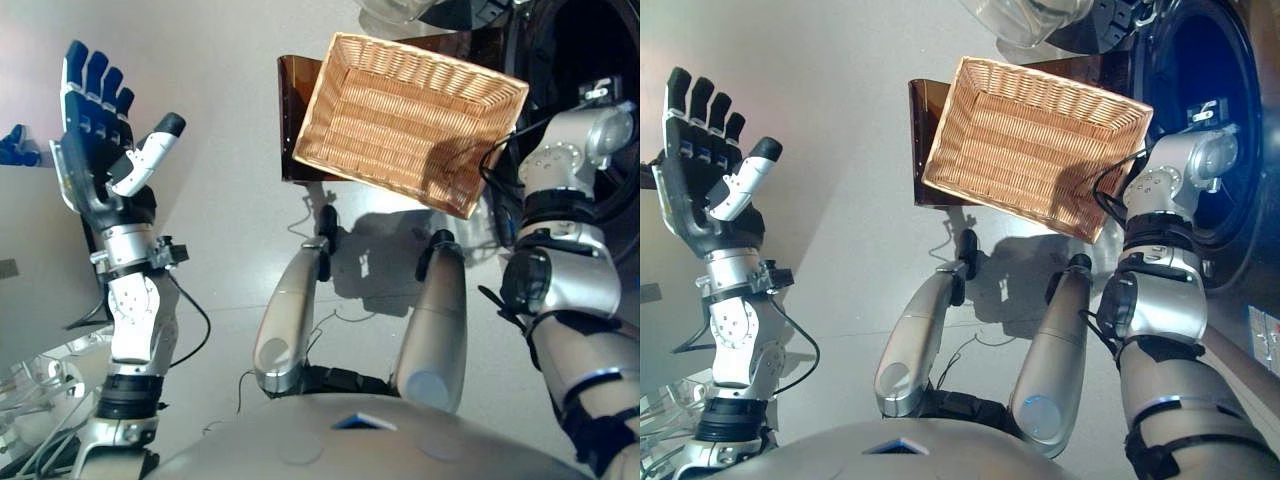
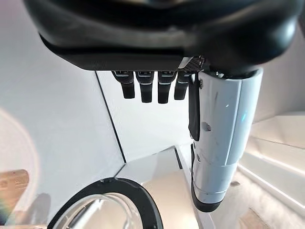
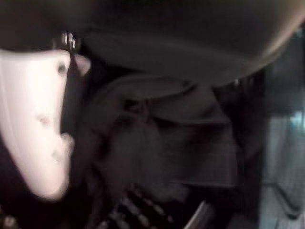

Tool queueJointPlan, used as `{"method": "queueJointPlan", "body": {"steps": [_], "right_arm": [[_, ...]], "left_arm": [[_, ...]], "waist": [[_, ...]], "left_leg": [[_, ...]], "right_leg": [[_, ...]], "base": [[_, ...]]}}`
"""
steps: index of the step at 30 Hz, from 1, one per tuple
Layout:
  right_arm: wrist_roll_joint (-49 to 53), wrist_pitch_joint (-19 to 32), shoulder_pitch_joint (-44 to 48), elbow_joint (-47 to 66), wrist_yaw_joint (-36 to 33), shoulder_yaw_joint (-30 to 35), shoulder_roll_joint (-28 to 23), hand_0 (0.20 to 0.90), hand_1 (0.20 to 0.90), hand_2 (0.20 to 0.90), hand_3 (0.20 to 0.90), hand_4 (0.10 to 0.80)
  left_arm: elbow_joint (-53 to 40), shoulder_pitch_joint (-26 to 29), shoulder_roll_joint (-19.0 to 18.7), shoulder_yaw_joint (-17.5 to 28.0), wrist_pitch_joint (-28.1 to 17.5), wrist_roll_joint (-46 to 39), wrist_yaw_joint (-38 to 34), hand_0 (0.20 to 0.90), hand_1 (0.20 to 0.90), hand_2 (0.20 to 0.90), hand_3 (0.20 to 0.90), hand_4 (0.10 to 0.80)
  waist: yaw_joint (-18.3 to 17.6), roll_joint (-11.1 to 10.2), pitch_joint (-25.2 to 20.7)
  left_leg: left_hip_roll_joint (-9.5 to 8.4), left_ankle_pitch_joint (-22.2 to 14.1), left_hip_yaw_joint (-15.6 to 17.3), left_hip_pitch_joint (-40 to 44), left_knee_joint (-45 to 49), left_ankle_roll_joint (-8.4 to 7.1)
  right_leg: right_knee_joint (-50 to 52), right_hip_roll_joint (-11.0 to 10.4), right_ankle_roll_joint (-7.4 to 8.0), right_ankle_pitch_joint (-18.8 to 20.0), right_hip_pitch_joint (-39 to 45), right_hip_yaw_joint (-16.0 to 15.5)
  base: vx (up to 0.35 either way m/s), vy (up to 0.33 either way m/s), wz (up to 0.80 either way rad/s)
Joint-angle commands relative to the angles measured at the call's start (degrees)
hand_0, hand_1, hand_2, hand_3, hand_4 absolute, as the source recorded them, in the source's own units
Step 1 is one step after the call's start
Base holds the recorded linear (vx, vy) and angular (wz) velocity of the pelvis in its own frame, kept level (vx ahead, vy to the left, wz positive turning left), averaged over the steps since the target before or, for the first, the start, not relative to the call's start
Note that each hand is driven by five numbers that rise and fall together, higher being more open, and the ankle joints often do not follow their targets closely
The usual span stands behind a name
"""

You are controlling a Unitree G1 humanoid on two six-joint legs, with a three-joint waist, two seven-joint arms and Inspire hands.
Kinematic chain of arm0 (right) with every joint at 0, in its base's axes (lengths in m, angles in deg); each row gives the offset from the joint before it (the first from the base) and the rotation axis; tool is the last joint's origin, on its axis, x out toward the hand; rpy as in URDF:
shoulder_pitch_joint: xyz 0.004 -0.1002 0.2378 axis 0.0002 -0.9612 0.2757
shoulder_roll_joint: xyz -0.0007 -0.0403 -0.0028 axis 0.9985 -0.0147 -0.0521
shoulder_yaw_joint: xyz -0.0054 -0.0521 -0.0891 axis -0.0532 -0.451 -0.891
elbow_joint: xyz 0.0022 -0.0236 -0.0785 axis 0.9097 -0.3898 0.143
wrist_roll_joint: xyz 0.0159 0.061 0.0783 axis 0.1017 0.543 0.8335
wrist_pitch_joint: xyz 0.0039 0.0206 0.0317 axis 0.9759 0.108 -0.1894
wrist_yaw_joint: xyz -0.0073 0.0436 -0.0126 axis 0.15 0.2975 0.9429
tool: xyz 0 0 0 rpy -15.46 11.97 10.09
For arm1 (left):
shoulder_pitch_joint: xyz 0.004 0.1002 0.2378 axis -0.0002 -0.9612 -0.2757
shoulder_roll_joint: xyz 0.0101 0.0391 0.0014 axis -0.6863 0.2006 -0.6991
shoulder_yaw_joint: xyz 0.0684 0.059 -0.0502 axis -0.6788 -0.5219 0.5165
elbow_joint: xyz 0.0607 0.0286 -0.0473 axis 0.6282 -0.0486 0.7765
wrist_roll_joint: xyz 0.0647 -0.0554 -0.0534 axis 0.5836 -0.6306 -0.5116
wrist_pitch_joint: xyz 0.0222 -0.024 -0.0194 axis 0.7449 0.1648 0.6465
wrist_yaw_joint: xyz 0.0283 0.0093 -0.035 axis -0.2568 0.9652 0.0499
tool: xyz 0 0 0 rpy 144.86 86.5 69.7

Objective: Pick up the clothes and place them into the washing machine

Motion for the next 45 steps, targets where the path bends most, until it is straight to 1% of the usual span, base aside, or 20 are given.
{"method": "queueJointPlan", "body": {"steps": [1,7,13,15,19,20,21,22,23,25,26,28,31,33,35,36,39,40,43,45], "right_arm": [[-0.64,6.29,4.44,3.45,7.25,-4.09,-5.13,0.9,0.9,0.9,0.9,0.8],[1.15,7.18,2.51,3.13,9.22,-3.8,-2.1,0.9,0.9,0.9,0.9,0.8],[5.4,4.14,-9.17,3.54,16.58,-7.22,10.71,0.9,0.9,0.9,0.9,0.8],[5.22,3.58,-13.31,3.57,17.19,-8.75,14.91,0.9,0.9,0.9,0.9,0.8],[7.5,1.32,-23.03,5.07,21.38,-12.29,22.16,0.9,0.9,0.9,0.9,0.8],[7.95,0.07,-26.76,5.03,23.39,-14.4,24.11,0.9,0.9,0.9,0.9,0.8],[8.0,0.08,-26.84,5.08,23.43,-14.47,24.13,0.9,0.9,0.9,0.9,0.8],[7.37,-1.53,-30.72,4.87,25.11,-15.5,24.45,0.9,0.9,0.9,0.9,0.8],[7.37,-1.53,-30.75,4.88,25.11,-15.52,24.45,0.9,0.9,0.9,0.9,0.8],[3.79,-3.84,-35.64,5.23,26.27,-16.91,23.11,0.9,0.9,0.9,0.9,0.8],[3.7,-3.87,-35.78,5.34,26.19,-16.97,23.14,0.9,0.9,0.9,0.9,0.8],[-0.34,-5.79,-41.36,6.28,27.16,-17.66,21.77,0.9,0.9,0.9,0.9,0.8],[-5.01,-7.4,-45.01,6.99,27.25,-18.51,20.31,0.9,0.9,0.9,0.9,0.8],[-16.68,-10.71,-49.8,4.58,26.28,-19.51,17.47,0.9,0.9,0.9,0.9,0.8],[-23.52,-12.07,-52.74,3.61,24.99,-19.98,16.4,0.9,0.9,0.9,0.9,0.8],[-23.58,-12.08,-52.77,3.64,24.94,-19.97,16.42,0.9,0.9,0.9,0.9,0.8],[-35.62,-14.26,-58.05,2.76,23.38,-22.19,15.4,0.9,0.9,0.9,0.9,0.8],[-41.84,-15.61,-59.14,-3.48,21.5,-23.64,14.74,0.9,0.9,0.9,0.9,0.8],[-41.35,-16.07,-60.01,-7.96,21.96,-22.83,14.98,0.9,0.9,0.9,0.9,0.8],[-42.21,-17.58,-61.04,-17.19,23.06,-22.11,15.55,0.9,0.9,0.9,0.9,0.8]], "left_arm": [[-4.06,2.96,-2.14,2.26,-6.32,-1.25,0.14,0.9,0.9,0.9,0.9,0.8],[-2.43,3.35,-1.55,2.63,-6.08,-2.5,0.71,0.9,0.9,0.9,0.9,0.8],[1.07,5.8,0.9,0.52,-4.27,-4.88,3.04,0.9,0.9,0.9,0.9,0.8],[1.93,6.2,1.97,0.18,-3.76,-5.62,3.5,0.9,0.9,0.9,0.9,0.8],[3.84,5.63,4.24,0.17,-2.33,-7.53,5.55,0.9,0.9,0.9,0.9,0.8],[5.8,5.28,5.23,0.04,-1.71,-8.57,6.62,0.9,0.9,0.9,0.9,0.8],[5.81,5.24,5.22,0.08,-1.73,-8.6,6.65,0.9,0.9,0.9,0.9,0.8],[8.28,5.03,6.02,0.13,-0.69,-8.39,7.39,0.9,0.9,0.9,0.9,0.8],[8.27,5.01,6.02,0.14,-0.7,-8.39,7.39,0.9,0.9,0.9,0.9,0.8],[12.54,4.03,6.25,0.36,0.79,-6.67,7.94,0.9,0.9,0.9,0.9,0.8],[12.6,3.96,6.27,0.35,0.75,-6.65,7.93,0.9,0.9,0.9,0.9,0.8],[18.81,2.73,6.17,0.83,2.59,-3.0,6.92,0.9,0.9,0.9,0.9,0.8],[23.69,2.24,6.1,1.0,3.56,-1.12,6.73,0.9,0.9,0.9,0.9,0.8],[31.65,2.22,6.77,0.71,5.1,0.41,6.75,0.9,0.9,0.9,0.9,0.8],[36.19,2.32,7.19,0.71,5.28,1.19,6.82,0.9,0.9,0.9,0.9,0.8],[36.27,2.34,7.2,0.69,5.22,1.19,6.82,0.9,0.9,0.9,0.9,0.8],[43.76,3.23,8.0,1.49,5.15,3.48,4.59,0.9,0.9,0.9,0.9,0.8],[49.72,4.01,7.72,1.46,4.67,6.36,2.95,0.9,0.9,0.9,0.9,0.8],[54.66,4.46,8.48,1.53,5.56,3.34,4.27,0.9,0.9,0.9,0.9,0.8],[63.01,4.63,8.75,0.02,7.79,5.33,7.34,0.9,0.9,0.9,0.9,0.8]], "waist": [[-0.69,-1.15,-5.31],[-0.98,-1.78,-5.4],[-2.24,-5.32,-5.14],[-2.66,-6.52,-5.3],[-3.71,-9.46,-7.48],[-3.96,-11.16,-8.73],[-3.98,-11.14,-8.77],[-4.55,-12.71,-10.35],[-4.56,-12.71,-10.28],[-5.74,-14.58,-13.07],[-5.74,-14.57,-13.06],[-6.98,-15.94,-16.59],[-7.49,-16.45,-18.13],[-8.05,-17.07,-20.16],[-8.31,-17.16,-21.13],[-8.29,-17.16,-21.1],[-8.84,-17.81,-22.63],[-8.86,-18.43,-22.15],[-9.17,-18.78,-22.25],[-9.59,-18.9,-22.88]], "left_leg": [[-4.14,-11.39,1.35,-0.96,9.3,2.37],[-4.35,-10.74,0.78,1.49,7.52,2.51],[-4.28,-9.54,-0.05,8.57,3.39,2.48],[-4.08,-9.1,-0.14,11.5,1.39,2.49],[-3.66,-7.88,-0.09,16.86,-2.99,2.78],[-3.34,-8.4,0.2,19.96,-4.5,3.0],[-3.31,-7.93,0.2,20.01,-4.89,3.0],[-3.19,-7.9,0.56,22.63,-6.59,3.27],[-3.19,-7.87,0.56,22.77,-6.67,3.27],[-2.87,-7.34,0.94,26.49,-10.09,3.5],[-2.86,-7.23,0.98,26.77,-10.38,3.5],[-2.45,-6.11,1.79,31.19,-15.27,3.51],[-2.12,-5.35,2.42,34.21,-17.96,3.66],[-2.21,-4.59,3.07,36.69,-20.57,3.89],[-2.3,-3.82,3.68,38.17,-22.58,3.89],[-2.31,-3.77,3.7,38.3,-22.7,3.9],[-2.08,-2.34,4.76,40.26,-26.36,3.53],[-1.48,-2.53,5.03,41.09,-25.59,3.69],[-1.13,-2.62,4.71,41.49,-25.4,3.57],[-0.79,-2.9,4.72,42.64,-25.81,3.52]], "right_leg": [[-9.05,1.16,0.89,2.52,3.94,-1.1],[-10.81,1.66,0.7,3.0,7.02,-1.58],[-15.73,2.07,0.48,4.57,15.44,-2.97],[-18.21,2.16,0.7,5.62,18.52,-3.5],[-23.9,2.46,1.02,7.82,24.31,-3.78],[-26.45,2.47,1.45,8.08,27.84,-3.76],[-26.89,2.52,1.44,8.56,27.91,-3.78],[-29.15,2.94,1.76,9.16,30.52,-3.63],[-29.22,2.94,1.76,9.19,30.66,-3.63],[-32.61,3.29,2.39,10.4,33.61,-3.1],[-32.85,3.3,2.4,10.49,33.85,-3.08],[-36.87,3.5,3.27,11.84,37.09,-2.2],[-39.47,3.36,3.73,12.87,39.6,-1.47],[-43.11,2.44,4.74,14.71,42.11,-0.38],[-45.27,1.85,5.25,15.88,43.29,0.25],[-45.38,1.85,5.26,15.93,43.41,0.25],[-47.51,1.02,5.95,16.47,44.32,0.6],[-46.61,1.46,5.98,16.0,44.91,1.08],[-46.37,1.82,5.93,15.86,45.46,1.03],[-47.1,1.84,5.98,15.75,46.82,0.75]], "base": [[0.0,0.0,0.0],[0.002,-0.005,0.0],[0.042,-0.014,0.05],[0.087,-0.001,-0.01],[0.139,0.03,-0.05],[0.155,0.036,-0.1],[0.209,0.039,-0.13],[0.096,0.013,-0.17],[0.146,0.026,-0.2],[0.125,0.038,-0.16],[0.179,0.051,-0.14],[0.155,0.039,-0.2],[0.073,0.022,-0.28],[0.065,0.039,-0.22],[0.031,0.024,-0.2],[0.001,0.014,-0.25],[0.023,-0.004,-0.2],[0.014,-0.053,-0.04],[0.033,-0.039,-0.03],[0.072,-0.033,-0.04]]}}
